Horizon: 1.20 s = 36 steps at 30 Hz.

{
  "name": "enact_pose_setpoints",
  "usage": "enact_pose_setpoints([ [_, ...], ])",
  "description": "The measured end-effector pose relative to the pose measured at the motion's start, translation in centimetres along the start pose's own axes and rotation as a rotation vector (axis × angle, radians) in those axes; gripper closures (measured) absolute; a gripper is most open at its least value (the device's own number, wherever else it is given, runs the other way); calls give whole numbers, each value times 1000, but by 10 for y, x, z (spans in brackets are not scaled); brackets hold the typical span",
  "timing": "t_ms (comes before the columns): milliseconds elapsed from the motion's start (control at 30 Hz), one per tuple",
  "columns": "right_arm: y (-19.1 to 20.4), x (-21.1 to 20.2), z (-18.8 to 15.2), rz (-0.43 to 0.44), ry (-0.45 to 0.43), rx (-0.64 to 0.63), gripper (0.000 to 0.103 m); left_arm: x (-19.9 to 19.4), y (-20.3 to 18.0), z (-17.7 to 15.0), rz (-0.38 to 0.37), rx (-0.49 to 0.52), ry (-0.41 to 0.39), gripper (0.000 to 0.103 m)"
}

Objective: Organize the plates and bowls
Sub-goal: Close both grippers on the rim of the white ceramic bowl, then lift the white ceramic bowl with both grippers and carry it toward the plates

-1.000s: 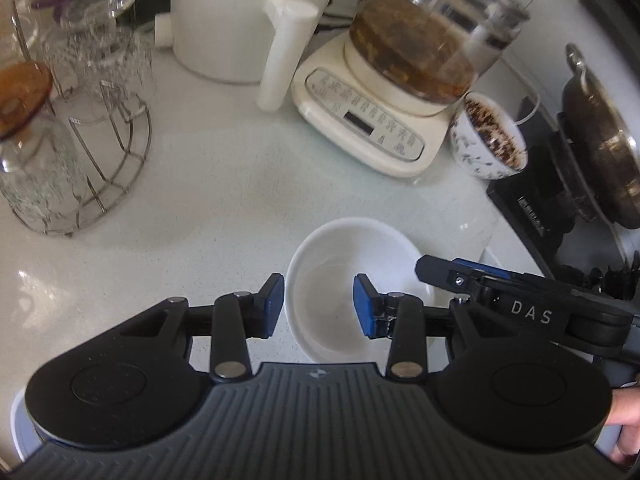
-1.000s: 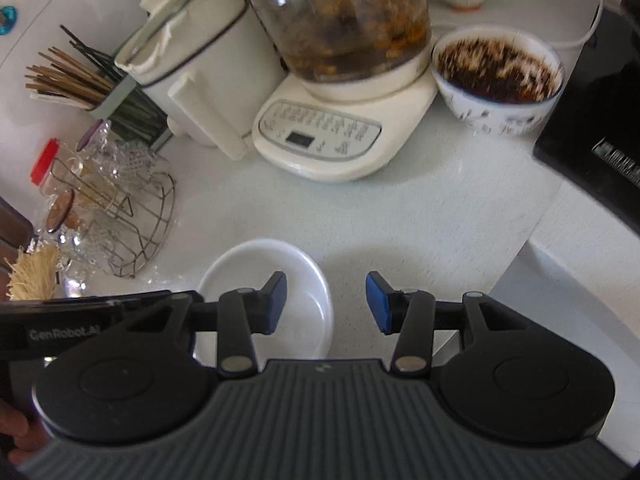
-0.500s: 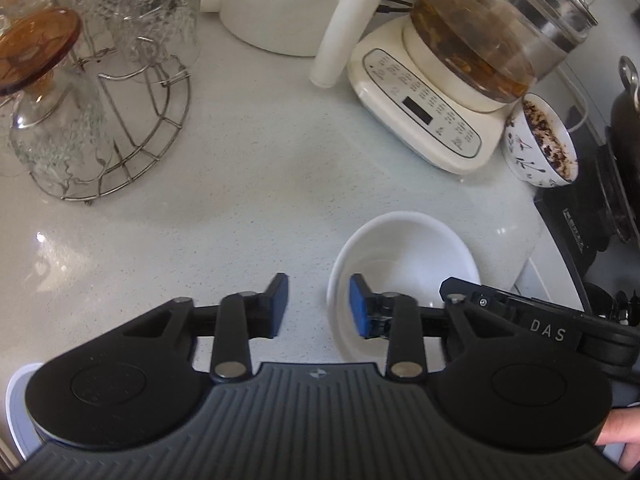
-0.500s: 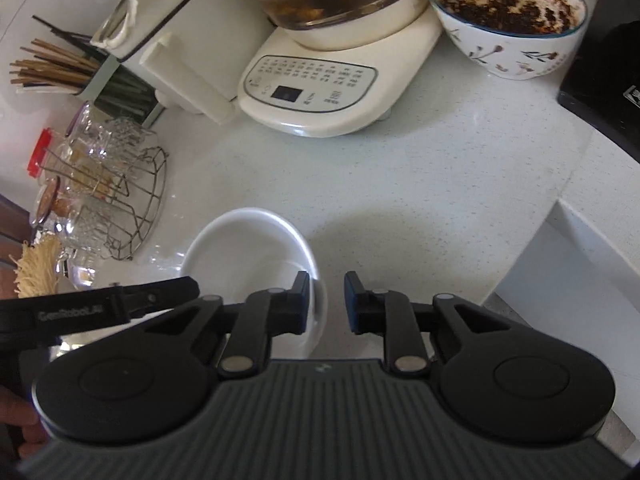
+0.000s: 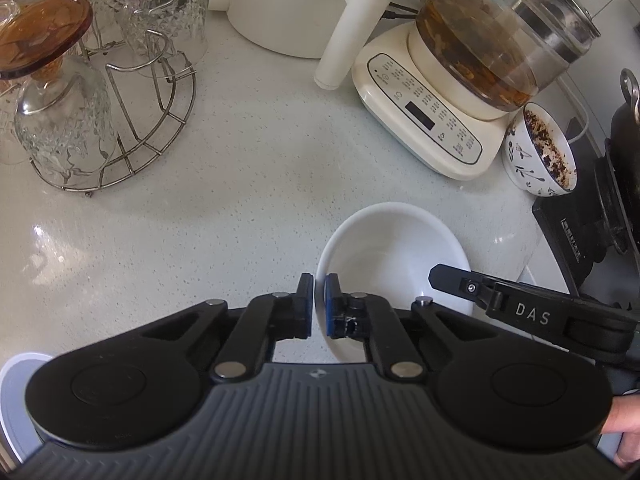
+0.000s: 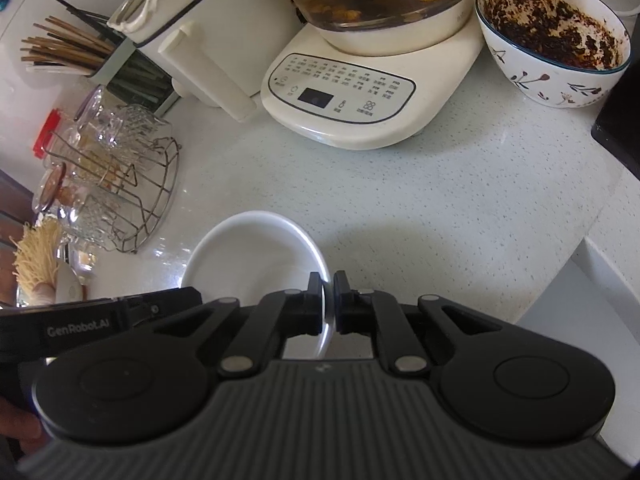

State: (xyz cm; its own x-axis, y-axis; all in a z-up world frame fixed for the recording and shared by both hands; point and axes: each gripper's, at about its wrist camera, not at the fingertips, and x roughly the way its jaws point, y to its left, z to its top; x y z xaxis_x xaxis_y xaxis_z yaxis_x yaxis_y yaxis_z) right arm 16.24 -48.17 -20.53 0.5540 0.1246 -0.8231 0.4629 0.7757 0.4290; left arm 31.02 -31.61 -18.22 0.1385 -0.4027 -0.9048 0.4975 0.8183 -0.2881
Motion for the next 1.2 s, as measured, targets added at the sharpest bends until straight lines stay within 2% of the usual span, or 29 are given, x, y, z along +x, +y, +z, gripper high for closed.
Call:
enact_pose_setpoints([
  [267,-2,-1,1,7,1,-3,95,-3,0,1,-10,-9,-8,97],
  [433,1,-9,1,3,-12,-6,95,-15,3,0,-34,1,-44,97],
  [700,7,-19,0,10,-40,-14,94,-23,11,-6,-67,-19,-36,97],
  [933,15,-42,-3,28,-76,-13,94,-48,12,-6,-87,-19,-68,97],
  [1200,39,-56,-12,38,-104,-39,94,-78,22,-14,-76,-19,-97,97],
])
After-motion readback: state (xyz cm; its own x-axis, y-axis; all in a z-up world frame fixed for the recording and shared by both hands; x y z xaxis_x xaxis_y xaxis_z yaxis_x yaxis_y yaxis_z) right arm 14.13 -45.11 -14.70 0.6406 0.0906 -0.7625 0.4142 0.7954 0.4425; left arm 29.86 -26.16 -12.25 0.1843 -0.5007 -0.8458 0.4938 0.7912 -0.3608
